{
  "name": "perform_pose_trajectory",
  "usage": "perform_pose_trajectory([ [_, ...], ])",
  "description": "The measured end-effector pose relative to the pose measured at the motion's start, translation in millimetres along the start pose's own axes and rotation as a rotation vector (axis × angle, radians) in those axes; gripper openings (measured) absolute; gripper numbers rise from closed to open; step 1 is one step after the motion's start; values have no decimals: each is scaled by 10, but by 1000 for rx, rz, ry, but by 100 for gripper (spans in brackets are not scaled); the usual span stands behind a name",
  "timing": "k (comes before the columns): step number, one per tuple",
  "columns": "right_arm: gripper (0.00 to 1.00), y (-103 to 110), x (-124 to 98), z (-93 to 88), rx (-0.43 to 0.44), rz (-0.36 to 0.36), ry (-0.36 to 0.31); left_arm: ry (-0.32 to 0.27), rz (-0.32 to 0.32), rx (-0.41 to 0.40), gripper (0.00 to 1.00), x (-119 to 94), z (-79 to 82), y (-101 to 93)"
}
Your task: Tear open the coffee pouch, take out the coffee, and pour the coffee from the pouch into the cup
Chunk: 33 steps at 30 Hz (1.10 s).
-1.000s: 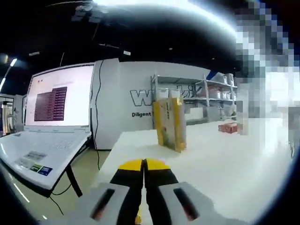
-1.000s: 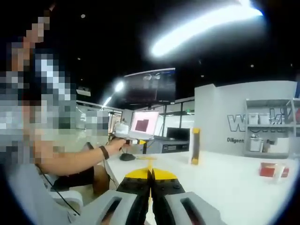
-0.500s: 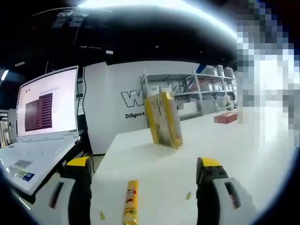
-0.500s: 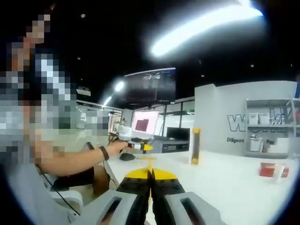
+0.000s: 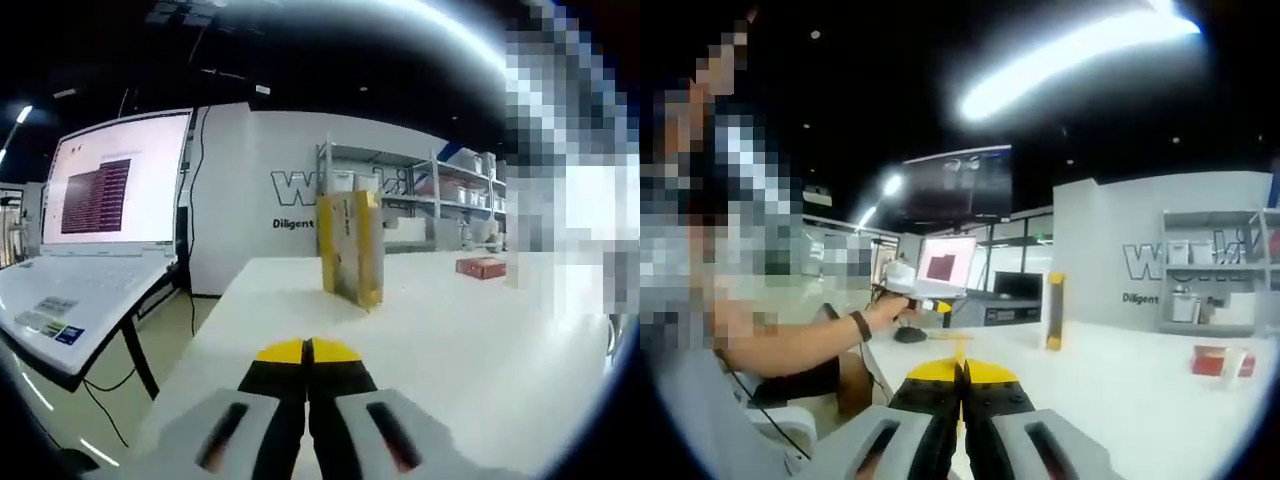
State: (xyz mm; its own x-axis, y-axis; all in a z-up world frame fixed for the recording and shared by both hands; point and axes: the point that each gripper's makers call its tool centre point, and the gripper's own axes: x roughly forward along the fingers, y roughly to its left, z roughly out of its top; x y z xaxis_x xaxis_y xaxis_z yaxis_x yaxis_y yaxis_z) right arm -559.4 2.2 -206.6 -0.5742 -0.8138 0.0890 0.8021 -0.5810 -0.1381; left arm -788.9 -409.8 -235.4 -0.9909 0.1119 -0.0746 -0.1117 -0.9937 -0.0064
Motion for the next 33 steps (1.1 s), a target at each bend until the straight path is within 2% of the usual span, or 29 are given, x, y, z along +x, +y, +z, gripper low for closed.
perform_pose_trajectory([
  [2,1,-4,8,-1,2,0,1,-20,-12,-22,1,-22,38,-18],
  [4,1,11,11,4,-3,1,2,-37,-13,-9,1,-51,58,-50],
  [6,1,20,10,-2,-4,1,4,-32,-40,-23,2,-51,53,-102],
  [11,1,-7,6,-26,10,6,5,-32,-81,11,2,-31,103,-196],
  [12,1,-18,4,-25,11,6,7,-24,-130,13,2,-60,101,-331],
  [14,1,-46,-2,-14,11,8,7,-26,-178,53,3,-83,107,-477],
  [15,1,-69,-6,-9,9,7,10,-18,-194,80,3,-92,95,-559],
  [17,1,-127,-21,14,4,0,11,-37,-216,116,3,-108,127,-715],
  [22,1,-227,-33,58,-17,-7,23,-59,-340,54,3,-191,218,-1113],
  [25,1,-268,-38,68,-26,-8,37,-76,-383,46,3,-272,255,-1322],
  [29,1,-292,-24,94,-45,-13,53,-98,-473,25,3,-385,273,-1614],
  [33,1,-292,17,120,-50,-9,61,-104,-544,46,3,-472,251,-1882],
])
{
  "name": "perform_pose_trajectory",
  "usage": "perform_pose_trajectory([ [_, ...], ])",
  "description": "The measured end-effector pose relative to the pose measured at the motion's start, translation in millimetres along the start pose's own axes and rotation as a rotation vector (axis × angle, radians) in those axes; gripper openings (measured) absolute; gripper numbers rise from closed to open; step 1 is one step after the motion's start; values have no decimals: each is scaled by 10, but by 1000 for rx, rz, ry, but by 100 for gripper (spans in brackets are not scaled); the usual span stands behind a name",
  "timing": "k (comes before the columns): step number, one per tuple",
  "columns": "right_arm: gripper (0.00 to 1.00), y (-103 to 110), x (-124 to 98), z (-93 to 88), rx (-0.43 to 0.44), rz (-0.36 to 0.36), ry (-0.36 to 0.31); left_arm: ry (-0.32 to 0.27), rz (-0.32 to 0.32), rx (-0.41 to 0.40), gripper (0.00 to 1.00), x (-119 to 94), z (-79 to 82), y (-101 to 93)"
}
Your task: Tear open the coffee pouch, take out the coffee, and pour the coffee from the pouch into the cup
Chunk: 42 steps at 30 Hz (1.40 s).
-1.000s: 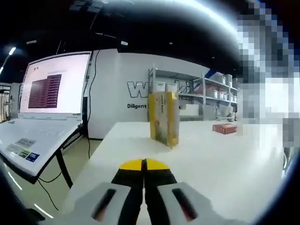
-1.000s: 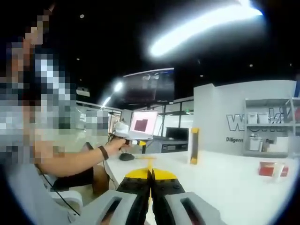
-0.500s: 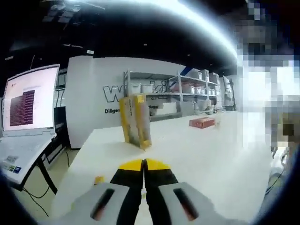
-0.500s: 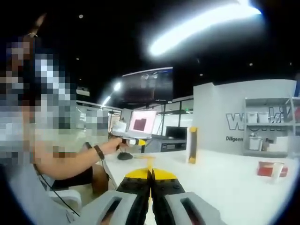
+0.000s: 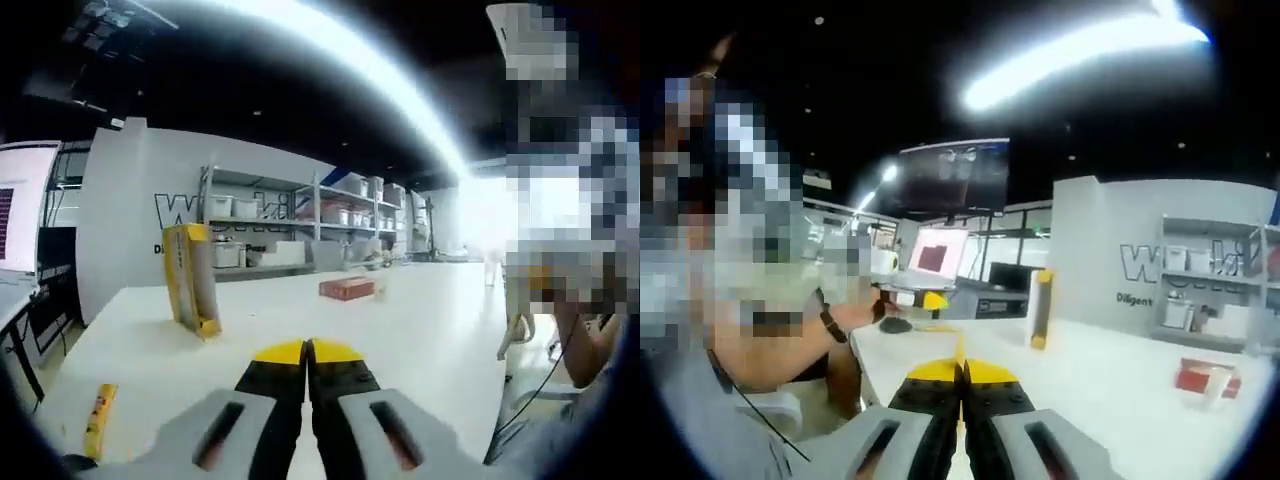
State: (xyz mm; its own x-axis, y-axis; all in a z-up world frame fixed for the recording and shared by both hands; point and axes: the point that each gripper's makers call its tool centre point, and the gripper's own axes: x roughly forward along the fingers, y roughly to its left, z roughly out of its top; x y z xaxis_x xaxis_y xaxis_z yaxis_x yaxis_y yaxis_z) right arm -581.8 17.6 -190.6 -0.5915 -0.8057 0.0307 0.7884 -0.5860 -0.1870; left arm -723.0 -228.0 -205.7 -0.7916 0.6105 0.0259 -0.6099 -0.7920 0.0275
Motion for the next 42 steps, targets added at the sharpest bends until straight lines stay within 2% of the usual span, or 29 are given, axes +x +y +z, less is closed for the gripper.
perform_pose_trajectory([
  [3,1,31,49,25,-1,8,-1,20,-42,40,3,37,-56,-179],
  [7,1,88,138,39,-3,27,-1,25,-80,44,3,23,-117,-295],
  [12,1,151,265,-16,-2,56,24,-8,-228,21,3,-46,-170,-567],
  [15,1,176,325,-69,1,78,49,-31,-253,11,3,-86,-209,-604],
  [18,1,186,364,-80,6,96,55,-2,-256,21,3,-84,-216,-636],
  [22,1,204,419,-85,21,127,57,-8,-319,24,3,-185,-183,-828],
  [25,1,219,472,-80,34,138,53,22,-341,37,3,-242,-218,-919],
  [26,1,227,481,-74,35,141,51,36,-359,33,3,-266,-242,-961],
  [28,1,255,494,-41,40,148,39,77,-463,7,3,-335,-324,-1157],
  [29,1,280,499,-15,42,156,34,95,-493,26,3,-355,-366,-1224],
  [30,1,299,495,8,46,160,29,57,-499,75,4,-345,-340,-1272],
  [31,1,335,481,34,52,169,21,50,-510,81,4,-349,-345,-1314],
  [33,1,407,447,91,63,178,2,96,-565,52,4,-401,-394,-1415],
  [37,1,540,396,110,59,181,-3,-1,-676,-24,5,-515,-154,-1614],
  [38,1,569,393,101,57,182,1,2,-698,-56,7,-548,-128,-1653],
  [40,1,614,388,93,55,186,5,0,-699,-63,13,-574,-98,-1690],
  [42,1,672,381,95,51,194,6,-5,-693,-60,14,-572,-78,-1730],
])
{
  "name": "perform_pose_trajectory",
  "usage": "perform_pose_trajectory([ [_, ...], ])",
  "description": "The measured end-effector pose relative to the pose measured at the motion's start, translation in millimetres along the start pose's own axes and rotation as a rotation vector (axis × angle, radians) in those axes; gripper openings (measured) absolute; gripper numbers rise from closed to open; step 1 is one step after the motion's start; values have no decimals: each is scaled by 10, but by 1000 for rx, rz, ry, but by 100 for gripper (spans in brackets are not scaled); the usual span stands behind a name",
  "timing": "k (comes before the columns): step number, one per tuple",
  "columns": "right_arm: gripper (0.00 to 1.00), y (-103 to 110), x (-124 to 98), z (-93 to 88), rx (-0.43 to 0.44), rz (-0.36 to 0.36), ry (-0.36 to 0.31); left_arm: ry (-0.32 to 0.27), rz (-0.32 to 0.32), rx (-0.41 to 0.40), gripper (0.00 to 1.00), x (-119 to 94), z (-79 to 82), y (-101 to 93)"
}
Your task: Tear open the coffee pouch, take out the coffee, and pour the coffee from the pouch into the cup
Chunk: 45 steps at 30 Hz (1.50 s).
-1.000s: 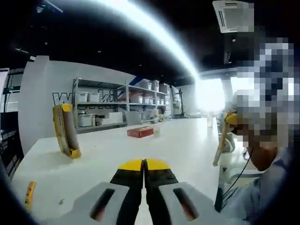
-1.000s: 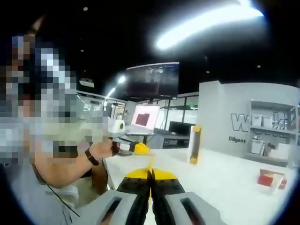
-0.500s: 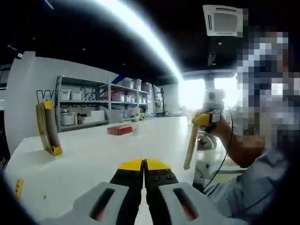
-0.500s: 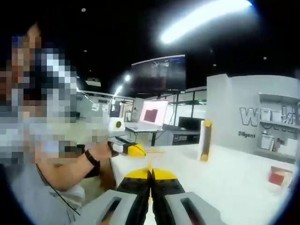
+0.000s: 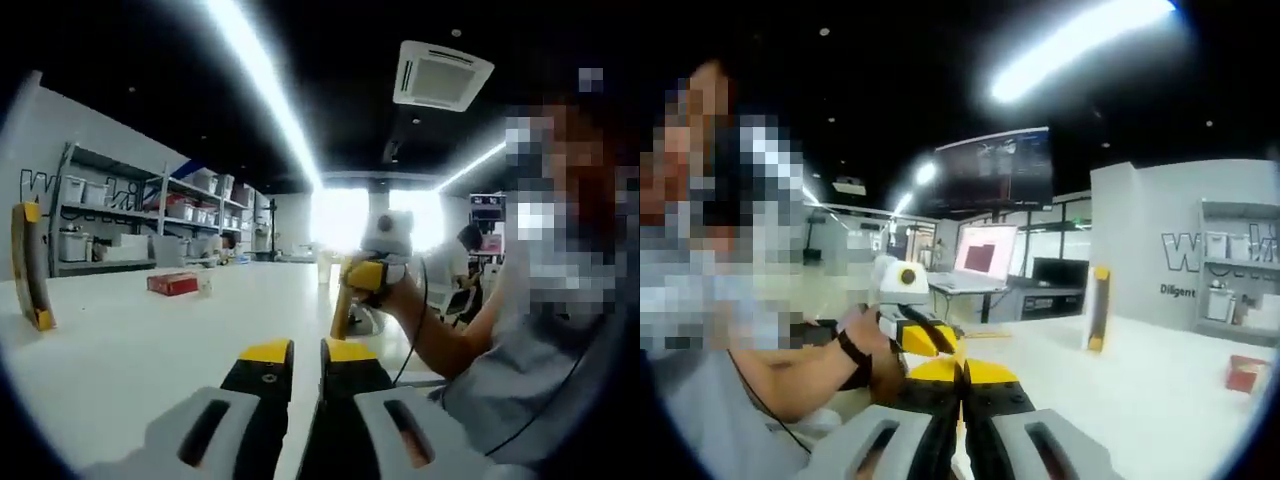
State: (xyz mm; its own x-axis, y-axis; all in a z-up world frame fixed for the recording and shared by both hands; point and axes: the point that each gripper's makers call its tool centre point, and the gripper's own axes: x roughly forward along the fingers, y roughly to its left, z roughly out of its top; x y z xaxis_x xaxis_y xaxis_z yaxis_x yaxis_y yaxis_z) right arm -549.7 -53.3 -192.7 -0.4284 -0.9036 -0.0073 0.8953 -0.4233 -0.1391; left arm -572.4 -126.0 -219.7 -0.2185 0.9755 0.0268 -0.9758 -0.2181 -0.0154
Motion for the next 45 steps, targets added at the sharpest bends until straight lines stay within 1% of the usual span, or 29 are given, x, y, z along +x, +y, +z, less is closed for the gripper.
perform_pose_trajectory([
  [1,1,25,4,5,-2,4,-1,0,2,-9,14,14,-5,-3],
  [3,1,72,17,12,-6,17,-5,-32,-13,-29,18,66,22,-32],
  [4,1,76,20,13,-7,20,-5,-65,-52,12,18,107,51,-89],
  [5,1,90,24,12,-8,26,-5,-70,-68,29,18,117,44,-114],
  [6,1,95,25,12,-8,28,-5,-96,-157,123,21,150,13,-277],
  [7,1,103,26,10,-8,32,-3,-82,-199,190,30,173,-43,-356],
  [8,1,106,24,9,-9,33,-1,-42,-224,237,39,197,-114,-415],
  [9,1,105,17,11,-11,33,-1,-17,-237,242,50,231,-166,-457],
  [10,1,103,4,17,-11,35,-2,20,-226,210,65,271,-227,-459],
  [12,1,97,-16,26,-8,36,-7,70,-187,205,77,353,-311,-402],
  [13,1,99,-21,28,-7,38,-8,73,-187,202,78,390,-329,-409],
  [15,1,100,-33,24,-6,39,-9,93,-204,184,73,420,-392,-427],
  [16,1,101,-37,18,-6,41,-7,85,-222,184,71,432,-389,-455],
  [17,1,105,-42,12,-5,42,-6,57,-241,190,71,451,-350,-494],
  [20,1,125,-42,-8,-3,47,1,36,-248,154,72,521,-293,-533],
  [22,1,137,-39,-10,-2,52,3,23,-238,158,74,570,-264,-537],
  [25,1,158,-26,-5,-4,58,6,8,-220,162,66,626,-232,-521],
  [27,1,168,-23,-1,-6,61,6,-13,-237,145,64,644,-205,-549],
  [28,1,176,-18,3,-5,63,6,-11,-263,115,64,653,-214,-599],
  [29,1,182,-19,3,-6,65,6,-14,-269,121,63,657,-217,-607],
  [32,1,195,-10,0,-7,72,12,20,-261,134,55,678,-279,-610],
  [33,1,200,-8,2,-6,76,12,39,-244,123,46,674,-296,-579],
  [35,1,223,-3,3,-6,91,13,62,-242,26,31,652,-305,-556],
  [36,1,229,-1,4,-5,96,12,61,-256,-24,26,641,-282,-568],
  [38,1,248,3,2,-4,106,14,32,-292,-40,26,620,-219,-593],
  [39,1,263,6,-11,-4,115,22,36,-307,-43,26,609,-224,-631],
  [41,1,278,14,-19,-4,124,27,53,-322,-36,26,607,-250,-689],
  [43,1,291,30,-30,-4,134,34,97,-340,-18,26,609,-338,-740],
  [45,1,303,49,-41,-3,144,37,115,-346,-23,21,616,-374,-757],
])
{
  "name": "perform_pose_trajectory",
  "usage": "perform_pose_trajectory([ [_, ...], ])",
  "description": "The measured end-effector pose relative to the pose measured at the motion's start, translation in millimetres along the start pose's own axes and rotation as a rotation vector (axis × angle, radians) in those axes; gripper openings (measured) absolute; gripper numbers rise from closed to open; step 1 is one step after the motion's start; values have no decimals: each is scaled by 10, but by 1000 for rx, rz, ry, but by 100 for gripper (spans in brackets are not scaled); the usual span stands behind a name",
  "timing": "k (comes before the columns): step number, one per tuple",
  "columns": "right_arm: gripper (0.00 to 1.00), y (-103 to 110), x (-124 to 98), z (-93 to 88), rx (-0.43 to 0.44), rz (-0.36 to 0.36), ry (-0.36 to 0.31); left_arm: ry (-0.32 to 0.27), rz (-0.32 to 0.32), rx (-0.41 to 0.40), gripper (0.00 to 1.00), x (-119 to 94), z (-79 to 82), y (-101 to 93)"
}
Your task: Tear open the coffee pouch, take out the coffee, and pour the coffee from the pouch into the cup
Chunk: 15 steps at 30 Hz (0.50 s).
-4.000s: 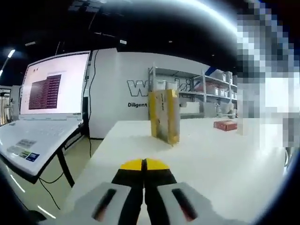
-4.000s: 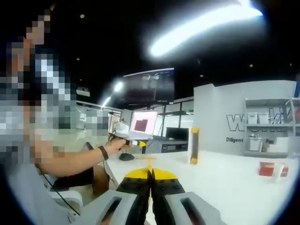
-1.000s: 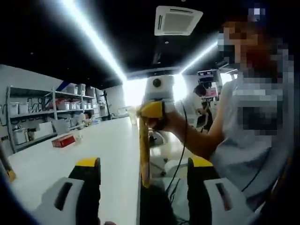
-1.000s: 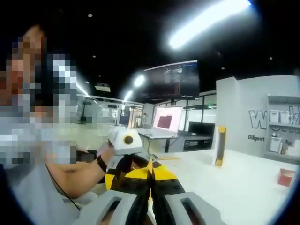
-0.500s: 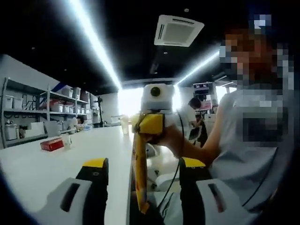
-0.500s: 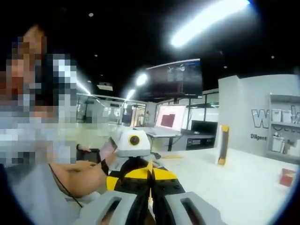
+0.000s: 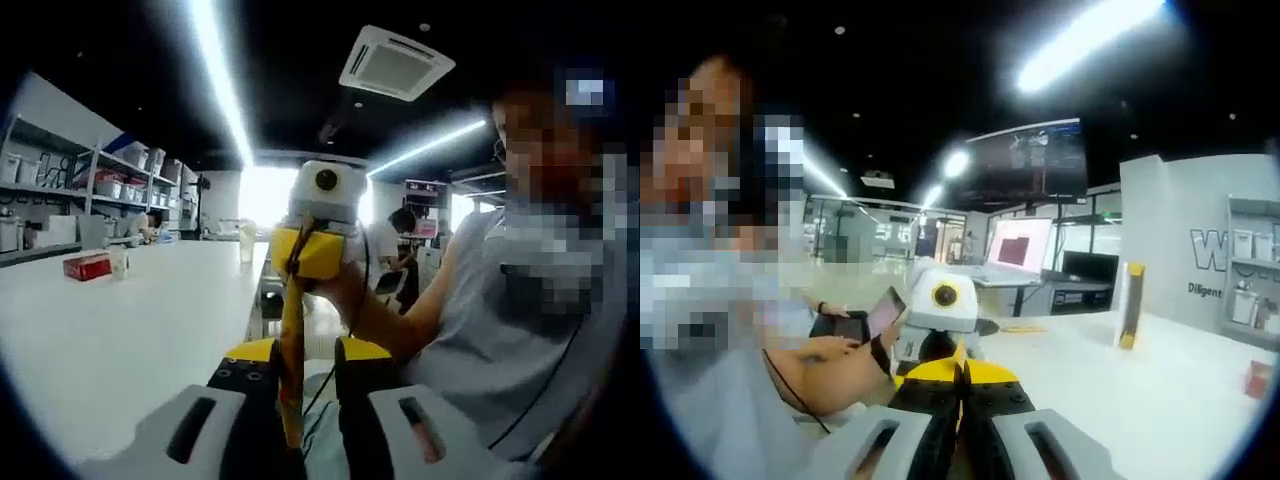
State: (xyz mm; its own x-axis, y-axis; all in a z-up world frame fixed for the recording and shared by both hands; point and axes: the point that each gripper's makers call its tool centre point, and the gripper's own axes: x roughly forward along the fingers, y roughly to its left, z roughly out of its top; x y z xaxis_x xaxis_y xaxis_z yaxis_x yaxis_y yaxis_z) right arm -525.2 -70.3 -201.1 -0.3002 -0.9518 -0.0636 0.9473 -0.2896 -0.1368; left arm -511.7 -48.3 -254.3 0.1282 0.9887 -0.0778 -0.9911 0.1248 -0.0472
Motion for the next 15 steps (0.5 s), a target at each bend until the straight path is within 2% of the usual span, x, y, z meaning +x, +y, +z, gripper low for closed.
perform_pose_trajectory([
  [3,1,28,27,-9,-2,16,5,-8,16,-33,17,-11,18,46],
  [6,1,37,30,-9,-4,19,10,-8,3,-43,15,-18,15,12],
  [15,1,53,5,9,2,28,1,-11,5,-18,12,-2,32,-9],
])
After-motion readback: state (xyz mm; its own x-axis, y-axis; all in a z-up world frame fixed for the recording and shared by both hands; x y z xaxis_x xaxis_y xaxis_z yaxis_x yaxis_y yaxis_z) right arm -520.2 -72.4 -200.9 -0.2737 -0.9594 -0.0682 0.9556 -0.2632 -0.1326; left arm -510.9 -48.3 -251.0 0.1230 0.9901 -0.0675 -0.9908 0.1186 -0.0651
